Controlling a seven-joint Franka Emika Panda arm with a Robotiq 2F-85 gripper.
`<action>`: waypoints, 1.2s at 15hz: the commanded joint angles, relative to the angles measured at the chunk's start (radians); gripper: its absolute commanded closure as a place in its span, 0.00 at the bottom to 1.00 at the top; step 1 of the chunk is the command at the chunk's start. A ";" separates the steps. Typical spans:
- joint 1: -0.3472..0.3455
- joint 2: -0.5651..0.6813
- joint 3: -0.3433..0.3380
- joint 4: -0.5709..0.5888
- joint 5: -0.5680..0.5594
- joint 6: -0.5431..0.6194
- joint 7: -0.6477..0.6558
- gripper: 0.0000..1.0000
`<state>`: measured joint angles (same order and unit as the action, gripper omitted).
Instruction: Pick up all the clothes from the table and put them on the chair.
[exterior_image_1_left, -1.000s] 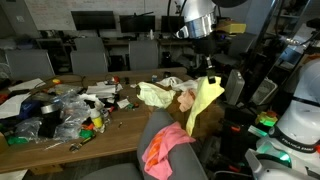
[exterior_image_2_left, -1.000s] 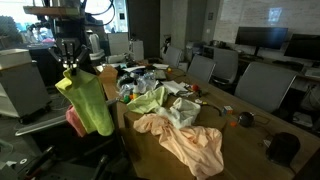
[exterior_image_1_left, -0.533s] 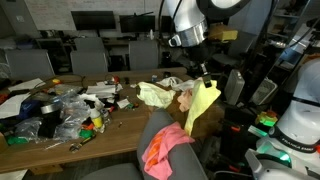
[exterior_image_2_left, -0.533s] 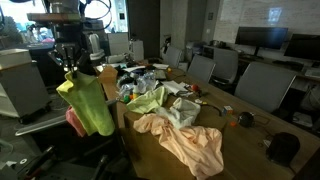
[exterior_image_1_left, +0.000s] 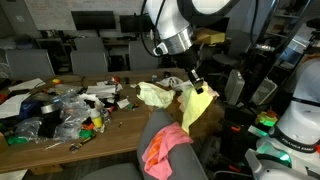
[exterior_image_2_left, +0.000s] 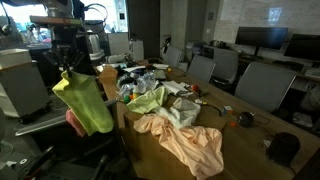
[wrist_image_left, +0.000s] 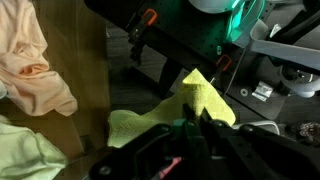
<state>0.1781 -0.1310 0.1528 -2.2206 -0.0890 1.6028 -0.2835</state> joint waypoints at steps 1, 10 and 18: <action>0.010 0.091 0.000 0.102 0.052 -0.069 -0.106 0.98; -0.014 0.240 0.007 0.267 0.286 -0.149 -0.353 0.98; -0.040 0.330 0.008 0.344 0.394 -0.173 -0.377 0.98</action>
<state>0.1568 0.1570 0.1531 -1.9324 0.2747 1.4705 -0.6525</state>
